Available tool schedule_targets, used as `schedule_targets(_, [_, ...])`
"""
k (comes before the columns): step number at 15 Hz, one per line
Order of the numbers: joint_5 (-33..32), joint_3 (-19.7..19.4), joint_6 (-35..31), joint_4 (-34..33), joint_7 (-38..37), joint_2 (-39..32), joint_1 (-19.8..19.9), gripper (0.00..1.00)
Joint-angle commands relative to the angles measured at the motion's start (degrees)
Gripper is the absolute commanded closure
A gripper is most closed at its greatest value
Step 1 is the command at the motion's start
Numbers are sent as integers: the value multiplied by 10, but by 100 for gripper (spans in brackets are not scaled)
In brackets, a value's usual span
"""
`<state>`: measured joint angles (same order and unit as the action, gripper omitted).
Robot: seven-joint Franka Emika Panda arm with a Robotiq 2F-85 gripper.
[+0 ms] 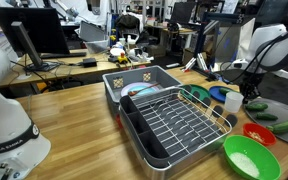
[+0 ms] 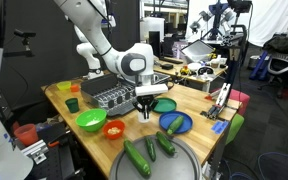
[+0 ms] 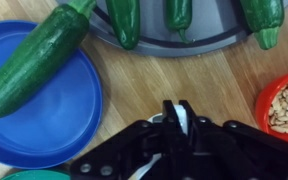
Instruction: Move the mug to the right
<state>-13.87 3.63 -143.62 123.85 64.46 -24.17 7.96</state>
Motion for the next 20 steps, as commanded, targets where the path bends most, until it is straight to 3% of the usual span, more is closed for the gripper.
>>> schedule_targets(1, [-32,-10,-52,7,47,-15,0,98])
schedule_targets(8, [-6,12,-135,32,194,-27,46,98])
schedule_targets(16, [55,39,-145,39,352,-29,96,98])
schedule_targets(18, [68,41,-141,37,372,-31,95,64])
schedule_targets(20, [81,42,-137,36,381,-30,93,51])
